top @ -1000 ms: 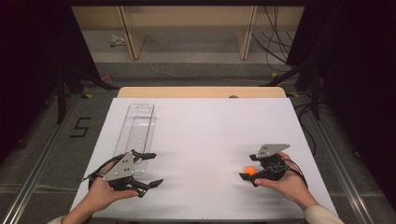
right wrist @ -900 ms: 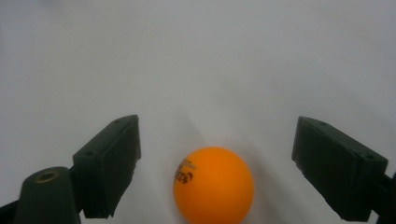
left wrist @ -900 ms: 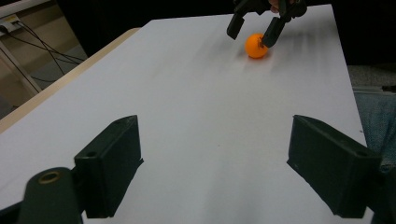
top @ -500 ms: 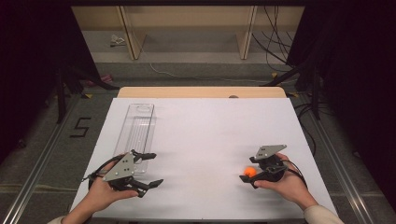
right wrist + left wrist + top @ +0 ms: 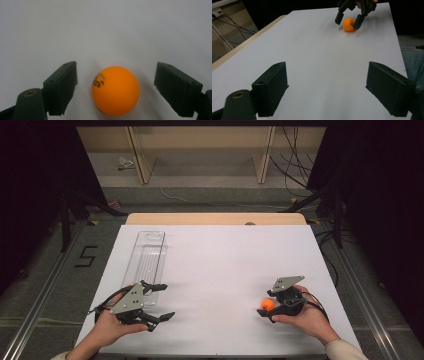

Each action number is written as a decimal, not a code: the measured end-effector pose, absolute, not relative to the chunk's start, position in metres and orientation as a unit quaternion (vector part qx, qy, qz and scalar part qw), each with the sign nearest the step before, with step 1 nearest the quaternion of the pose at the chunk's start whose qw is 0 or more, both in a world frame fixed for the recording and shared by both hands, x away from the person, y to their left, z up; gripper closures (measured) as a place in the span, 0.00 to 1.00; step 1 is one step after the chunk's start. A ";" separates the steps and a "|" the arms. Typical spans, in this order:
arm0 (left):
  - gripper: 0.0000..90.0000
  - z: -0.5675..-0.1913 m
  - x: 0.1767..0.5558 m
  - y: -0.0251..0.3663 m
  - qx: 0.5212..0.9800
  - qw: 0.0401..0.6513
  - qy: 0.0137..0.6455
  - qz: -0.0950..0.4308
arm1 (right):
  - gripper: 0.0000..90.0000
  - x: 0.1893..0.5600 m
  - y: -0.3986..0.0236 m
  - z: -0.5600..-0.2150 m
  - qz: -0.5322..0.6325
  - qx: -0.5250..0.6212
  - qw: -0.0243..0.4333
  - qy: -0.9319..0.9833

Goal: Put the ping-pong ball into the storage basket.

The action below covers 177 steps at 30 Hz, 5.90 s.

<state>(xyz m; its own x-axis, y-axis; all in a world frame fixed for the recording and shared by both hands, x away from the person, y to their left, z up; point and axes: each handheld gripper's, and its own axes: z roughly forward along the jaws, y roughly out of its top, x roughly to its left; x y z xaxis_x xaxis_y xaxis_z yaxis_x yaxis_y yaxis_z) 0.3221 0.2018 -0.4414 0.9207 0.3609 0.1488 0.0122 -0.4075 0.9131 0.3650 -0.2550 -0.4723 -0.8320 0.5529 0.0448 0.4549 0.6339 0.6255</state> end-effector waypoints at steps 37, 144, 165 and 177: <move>0.19 -0.441 0.322 0.201 0.823 0.533 0.113 0.162 | 0.49 0.365 -0.255 -0.474 0.300 0.275 0.074 0.911; 0.19 -0.441 0.322 0.201 0.824 0.532 0.110 0.161 | 0.57 0.385 -0.237 -0.441 0.385 0.266 0.134 0.873; 0.19 -0.441 0.322 0.201 0.824 0.532 0.109 0.161 | 0.57 0.390 -0.228 -0.439 0.392 0.263 0.136 0.871; 0.19 -0.441 0.322 0.201 0.825 0.532 0.108 0.161 | 0.57 0.393 -0.223 -0.437 0.395 0.261 0.139 0.870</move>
